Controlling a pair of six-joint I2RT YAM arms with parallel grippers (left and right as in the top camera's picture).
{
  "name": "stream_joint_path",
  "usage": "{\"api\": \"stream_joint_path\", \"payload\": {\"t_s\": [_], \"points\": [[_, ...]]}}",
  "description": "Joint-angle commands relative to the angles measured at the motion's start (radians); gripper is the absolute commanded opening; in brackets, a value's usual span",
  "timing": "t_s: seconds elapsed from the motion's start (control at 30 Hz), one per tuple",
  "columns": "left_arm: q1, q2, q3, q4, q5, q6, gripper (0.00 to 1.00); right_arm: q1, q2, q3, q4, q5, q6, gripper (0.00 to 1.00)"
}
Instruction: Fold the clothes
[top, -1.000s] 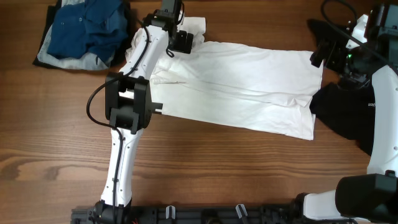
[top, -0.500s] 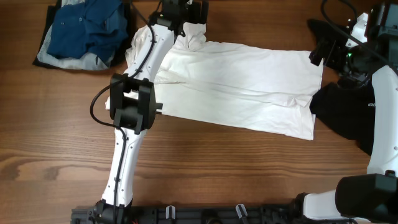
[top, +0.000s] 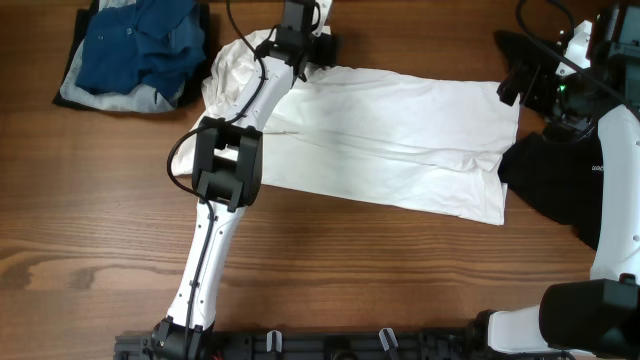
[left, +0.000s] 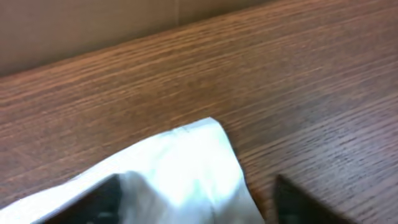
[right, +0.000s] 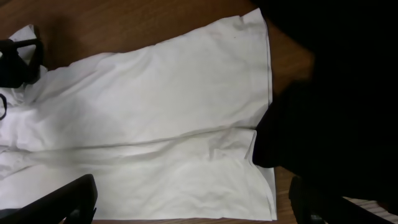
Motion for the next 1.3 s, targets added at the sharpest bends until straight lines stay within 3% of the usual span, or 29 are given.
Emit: {"api": "stream_joint_path", "payload": {"t_s": [0.0,0.07,0.23,0.43,0.73,0.93,1.27], "points": [[-0.003,0.023,0.008,-0.014,0.008,0.058,0.21,0.006,0.014,-0.008,0.003,-0.019,-0.013,0.99],[-0.001,0.023,0.008,-0.015,-0.021,0.055,0.14,0.006,0.014,-0.008,0.004,-0.019,-0.008,1.0],[0.026,-0.015,0.044,-0.015,-0.053,-0.042,0.09,0.006,0.014,-0.008,0.042,-0.019,0.01,0.99],[0.103,-0.223,0.076,-0.08,-0.053,-0.239,0.06,0.006,0.063,-0.008,0.153,-0.018,0.004,0.96],[0.116,-0.286,0.076,-0.246,-0.053,-0.246,0.04,0.011,0.348,-0.008,0.327,-0.019,-0.021,0.93],[0.126,-0.286,0.076,-0.285,-0.053,-0.246,0.04,0.023,0.529,-0.008,0.472,-0.004,-0.031,0.85],[0.194,-0.286,0.076,-0.312,-0.053,-0.261,0.04,0.037,0.635,-0.008,0.61,0.266,-0.021,0.82]]}}
